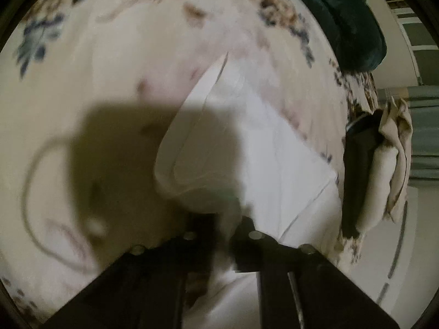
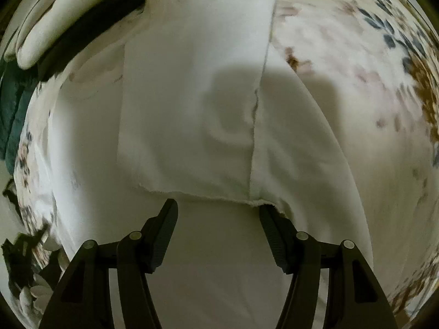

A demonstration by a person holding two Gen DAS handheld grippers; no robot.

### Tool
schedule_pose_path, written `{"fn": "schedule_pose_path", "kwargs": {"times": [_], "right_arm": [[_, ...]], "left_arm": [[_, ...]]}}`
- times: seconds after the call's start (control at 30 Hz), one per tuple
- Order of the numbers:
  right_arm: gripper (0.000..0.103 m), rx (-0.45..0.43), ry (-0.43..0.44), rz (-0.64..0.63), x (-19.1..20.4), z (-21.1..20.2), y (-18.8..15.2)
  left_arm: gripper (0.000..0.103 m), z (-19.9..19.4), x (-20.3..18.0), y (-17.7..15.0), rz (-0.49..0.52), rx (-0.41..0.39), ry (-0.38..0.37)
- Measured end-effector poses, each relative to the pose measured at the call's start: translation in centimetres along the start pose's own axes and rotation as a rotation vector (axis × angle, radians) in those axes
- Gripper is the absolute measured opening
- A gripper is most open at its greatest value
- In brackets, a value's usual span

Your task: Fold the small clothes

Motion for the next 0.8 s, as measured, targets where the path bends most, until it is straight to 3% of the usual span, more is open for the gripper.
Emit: {"fn": "schedule_pose_path", "kwargs": {"times": [0.07,0.13,0.2,0.3,0.43,0.53,0.57,0.6,0.67,0.8], "right_arm": [[0.064,-0.006,-0.006,-0.005,-0.3,0.1,0.3],[0.064,-0.015,-0.012,-0.023,0.4,0.1,-0.4],[0.064,-0.020,-0.010,-0.029,0.1,-0.1,-1.0],[0.064,-0.026,0.003,-0.012,-0.9,-0.5,-2.3],[0.064,-0.029,0.003,0.016,-2.6,-1.0,-2.7],[0.064,-0.021,0.000,0.038,-4.7,-1.7,-2.4],[0.064,-0.018,0.000,0.045,-5.1,-1.8,-2.3],[0.064,-0.017,0.005,0.050,-5.8,-2.1,-2.1],[0.064,-0.016,0.016,0.050,-6.5,-2.6,-1.8],[0.064,-0.016,0.037,0.032,-6.5,-4.3,-0.1]], "left_arm": [[0.005,-0.8,-2.2,-0.1,0.100,-0.067,0.043],[0.005,-1.8,-6.5,-1.2,0.347,-0.160,0.130],[0.005,-1.8,-10.1,-3.7,0.563,-0.203,0.178],[0.005,0.0,-14.3,-9.2,0.836,-0.176,0.201],[0.009,3.7,-15.5,-16.5,1.049,-0.057,0.216],[0.012,4.9,-15.0,-18.9,1.103,-0.018,0.259],[0.022,4.9,-14.7,-19.1,1.102,-0.018,0.269],[0.047,4.8,-14.4,-18.8,1.096,-0.014,0.271],[0.079,4.0,-13.6,-18.0,1.056,-0.015,0.279],[0.080,2.1,-13.4,-15.2,0.970,-0.064,0.265]]}}
Point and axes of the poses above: each gripper's, at about its wrist camera, not at the fingertips, and z roughly the way its jaws point, x to its left, y to its top, the point moved 3 cm from there along z, roughly the way its jaws point, and after that the axes turned 3 degrees about x, right-handed, at the moved point
